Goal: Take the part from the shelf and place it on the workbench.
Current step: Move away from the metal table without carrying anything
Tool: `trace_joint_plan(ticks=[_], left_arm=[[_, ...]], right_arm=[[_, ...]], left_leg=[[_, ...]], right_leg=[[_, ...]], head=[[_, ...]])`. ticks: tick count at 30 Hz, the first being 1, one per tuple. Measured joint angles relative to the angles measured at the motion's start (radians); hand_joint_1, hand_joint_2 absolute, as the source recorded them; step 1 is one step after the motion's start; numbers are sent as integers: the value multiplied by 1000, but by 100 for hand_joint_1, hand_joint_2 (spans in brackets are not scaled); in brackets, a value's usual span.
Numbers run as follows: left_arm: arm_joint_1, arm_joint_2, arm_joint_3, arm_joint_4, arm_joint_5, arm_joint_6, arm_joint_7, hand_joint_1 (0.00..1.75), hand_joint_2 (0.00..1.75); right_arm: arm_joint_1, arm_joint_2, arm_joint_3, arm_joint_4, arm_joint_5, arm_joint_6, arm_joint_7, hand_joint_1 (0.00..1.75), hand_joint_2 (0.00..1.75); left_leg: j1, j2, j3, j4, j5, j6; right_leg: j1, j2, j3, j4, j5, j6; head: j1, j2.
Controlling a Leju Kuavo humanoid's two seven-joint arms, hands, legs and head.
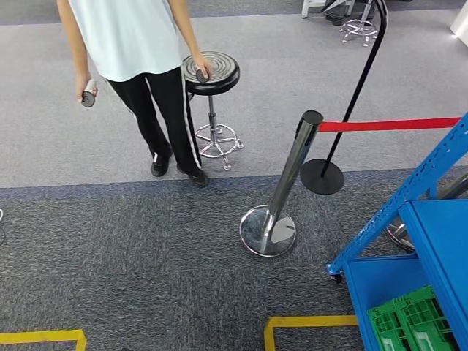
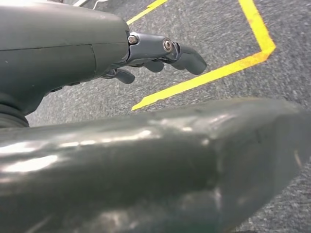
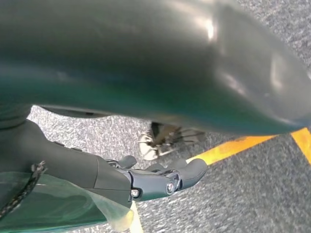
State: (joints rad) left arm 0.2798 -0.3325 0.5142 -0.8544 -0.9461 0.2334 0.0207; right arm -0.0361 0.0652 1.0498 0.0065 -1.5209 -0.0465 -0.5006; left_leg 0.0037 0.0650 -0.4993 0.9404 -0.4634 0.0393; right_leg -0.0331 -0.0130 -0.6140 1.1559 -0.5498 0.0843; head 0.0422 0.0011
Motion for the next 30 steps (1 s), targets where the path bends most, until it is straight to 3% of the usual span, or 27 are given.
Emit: trace_joint_plan(ticks=[1,2,4,6,8,10,12,13,14,15,17,19,20,21,22,23,25,26,28,29,30], left_arm=[[1,0,-1,-1,0,0,0,0,0],[2,1,-3,-2,-1,0,1,0,0],[4,1,-6,-7,-5,-5,2,0,0],[7,1,-9,-13,-26,-31,-8,0,0],[10,1,1,-19,-70,-76,-41,0,0],[13,0,28,-23,-119,-112,-81,0,0],[16,-1,56,-25,-147,-125,-102,0,0],[17,-2,66,-25,-153,-126,-105,0,0],[19,-2,72,-25,-156,-127,-107,0,0],[20,-3,75,-25,-157,-127,-107,0,0],[25,-3,76,-29,-150,-124,-100,0,0],[30,-6,69,-33,-121,-106,-77,0,0],[32,-7,60,-33,-100,-91,-61,0,0],[33,-8,46,-33,-80,-74,-44,0,0],[35,-10,30,-34,-64,-60,-30,0,0],[38,-11,11,-35,-51,-49,-19,0,0],[49,-13,-21,-39,-35,-41,-2,0,0],[55,-14,-33,-41,-29,-39,5,0,0],[65,-17,-49,-45,-20,-41,15,0,0],[67,-18,-56,-48,-17,-44,17,0,0],[68,-19,-63,-51,-15,-47,18,0,0]], right_arm=[[0,2,-1,-1,0,0,0,0,0],[-2,3,-3,-2,0,0,1,0,0],[-5,7,-9,-3,0,-1,2,0,0],[-5,8,-15,-3,0,-5,2,0,0],[-3,8,-20,-3,0,-13,2,0,0],[-3,8,-27,-3,0,-21,2,0,0],[-3,9,-35,-3,0,-27,2,0,0],[-2,9,-38,-3,0,-30,3,0,0],[-1,9,-41,-3,0,-33,4,0,0],[0,10,-45,-3,0,-35,4,0,0],[-1,12,-52,-3,0,-36,4,0,0],[-3,15,-60,-3,0,-35,4,0,0],[-3,15,-63,-3,0,-34,4,0,0],[-1,15,-66,-3,0,-33,4,0,0],[2,15,-68,-3,0,-33,5,0,0],[3,15,-70,-3,0,-32,6,0,0],[0,15,-74,-2,0,-31,8,0,0],[-3,15,-75,-2,0,-32,9,0,0],[-2,15,-76,-2,0,-34,10,0,0],[0,15,-76,-2,0,-36,10,0,0],[2,15,-76,-2,0,-38,11,0,0]], left_leg=[[3,7,-1,10,-7,-11],[4,13,-3,24,-16,-22],[2,22,-7,46,-29,-38],[5,32,-5,52,-34,-45],[12,5,-12,78,-63,-53],[15,-40,-53,179,-132,-55],[12,-55,-113,315,-189,-47],[9,-56,-130,351,-192,-41],[6,-59,-131,347,-175,-33],[1,-67,-113,302,-140,-24],[-6,-112,-55,166,-69,-7],[-9,-148,-24,84,-44,0],[-10,-148,-21,75,-45,0],[-10,-138,-21,69,-41,0],[-10,-126,-20,62,-35,0],[-9,-113,-19,55,-29,3],[-8,-81,-22,45,-21,8],[-10,-64,-25,45,-21,11],[-13,-28,-30,45,-20,11],[-14,-12,-32,46,-20,11],[-14,2,-32,46,-20,11]], right_leg=[[-5,-19,35,-70,28,10],[-9,-32,63,-128,49,12],[-7,-43,78,-164,50,-5],[-3,-25,71,-154,48,-31],[0,-8,70,-152,51,-47],[5,12,68,-152,58,-61],[13,37,62,-152,63,-68],[17,50,60,-151,65,-70],[20,65,59,-151,66,-71],[22,79,59,-151,67,-72],[23,106,57,-151,70,-70],[22,130,49,-150,75,-62],[21,142,45,-151,79,-56],[19,152,39,-153,83,-48],[18,143,32,-151,81,-44],[19,120,20,-137,69,-41],[22,54,-24,-50,10,-37],[22,34,-53,16,-26,-34],[21,20,-87,110,-63,-26],[21,16,-76,108,-57,-24],[21,10,-43,65,-34,-22]], head=[[1,0],[2,0],[-2,0],[-7,0],[-7,0],[-9,0],[-10,0],[-10,0],[-9,0],[-9,0],[-9,0],[-9,0],[-9,0],[-9,0],[-9,0],[-6,0],[1,0],[4,0],[4,0],[5,0],[5,0]])
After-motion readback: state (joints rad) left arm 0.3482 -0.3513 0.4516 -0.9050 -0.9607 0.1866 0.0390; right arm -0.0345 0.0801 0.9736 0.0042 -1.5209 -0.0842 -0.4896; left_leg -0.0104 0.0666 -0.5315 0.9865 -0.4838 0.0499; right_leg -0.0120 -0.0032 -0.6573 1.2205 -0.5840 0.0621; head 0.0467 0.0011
